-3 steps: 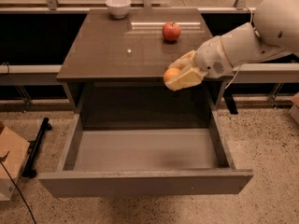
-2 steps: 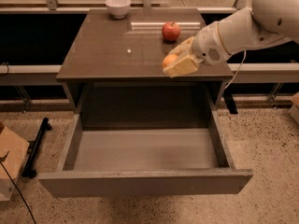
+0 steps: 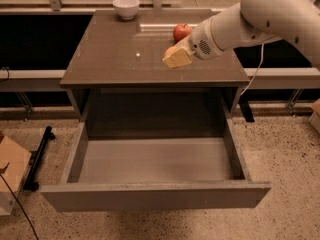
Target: Pick orange from top drawer and place on counter
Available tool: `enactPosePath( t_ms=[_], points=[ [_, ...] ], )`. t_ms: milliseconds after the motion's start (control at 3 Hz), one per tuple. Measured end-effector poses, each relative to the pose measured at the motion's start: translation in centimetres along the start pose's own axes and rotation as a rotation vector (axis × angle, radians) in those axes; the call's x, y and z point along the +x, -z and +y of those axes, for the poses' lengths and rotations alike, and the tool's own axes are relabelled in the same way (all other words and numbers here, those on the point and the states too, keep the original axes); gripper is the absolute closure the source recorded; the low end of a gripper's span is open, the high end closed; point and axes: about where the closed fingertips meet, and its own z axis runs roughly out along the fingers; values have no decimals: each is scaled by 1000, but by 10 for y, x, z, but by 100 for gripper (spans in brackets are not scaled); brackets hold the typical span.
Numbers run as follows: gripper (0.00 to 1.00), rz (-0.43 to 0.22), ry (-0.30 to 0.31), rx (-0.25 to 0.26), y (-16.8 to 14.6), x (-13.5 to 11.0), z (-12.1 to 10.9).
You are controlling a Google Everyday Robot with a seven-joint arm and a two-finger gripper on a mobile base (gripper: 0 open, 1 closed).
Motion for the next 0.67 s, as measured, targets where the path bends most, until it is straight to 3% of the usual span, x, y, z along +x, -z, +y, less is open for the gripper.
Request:
enactPosePath(
  t_ms=[333,667],
  points=[
    [100,3,-130,-3,-38,11,-16],
    [100,18,-197,-16,-65,23,-24]
  ],
)
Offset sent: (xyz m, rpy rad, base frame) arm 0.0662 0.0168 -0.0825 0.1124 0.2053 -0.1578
